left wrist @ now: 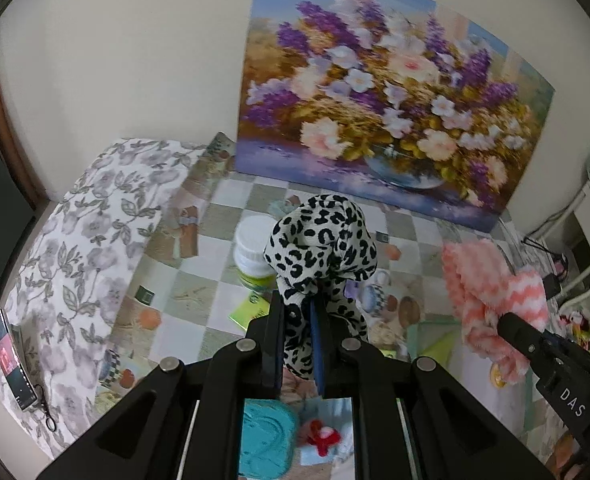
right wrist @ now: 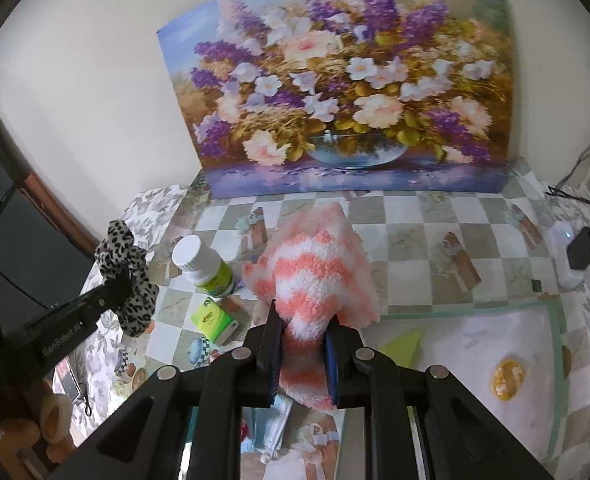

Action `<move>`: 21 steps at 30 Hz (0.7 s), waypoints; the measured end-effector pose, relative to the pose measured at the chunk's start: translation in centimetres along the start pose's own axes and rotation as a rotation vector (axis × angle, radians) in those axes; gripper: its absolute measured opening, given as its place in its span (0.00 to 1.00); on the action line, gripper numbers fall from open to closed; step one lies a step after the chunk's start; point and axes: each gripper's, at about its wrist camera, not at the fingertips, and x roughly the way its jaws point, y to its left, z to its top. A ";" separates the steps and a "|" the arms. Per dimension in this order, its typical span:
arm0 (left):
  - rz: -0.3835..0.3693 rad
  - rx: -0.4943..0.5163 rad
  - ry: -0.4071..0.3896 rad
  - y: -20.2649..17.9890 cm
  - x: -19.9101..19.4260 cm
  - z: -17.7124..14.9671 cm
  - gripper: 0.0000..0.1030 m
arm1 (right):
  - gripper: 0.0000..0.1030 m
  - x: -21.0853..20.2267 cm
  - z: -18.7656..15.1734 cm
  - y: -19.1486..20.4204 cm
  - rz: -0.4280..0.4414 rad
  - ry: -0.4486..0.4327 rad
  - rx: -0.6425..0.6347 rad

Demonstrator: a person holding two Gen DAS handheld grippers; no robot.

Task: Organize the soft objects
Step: 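Lift and carry the scrunchie and sock over the white tray with both tools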

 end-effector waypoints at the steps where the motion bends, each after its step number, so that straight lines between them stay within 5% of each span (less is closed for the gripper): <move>1: -0.002 0.011 0.002 -0.6 0.0 -0.3 0.11 | 0.18 -0.1 -0.2 -0.3 -0.006 0.000 0.004; 15: -0.067 0.167 0.008 -8.5 -0.6 -2.7 0.11 | 0.18 -2.3 -3.5 -6.8 -0.081 -0.014 0.122; 21: -0.098 0.257 0.038 -13.0 0.1 -3.9 0.11 | 0.18 -2.9 -4.1 -11.3 -0.183 -0.027 0.200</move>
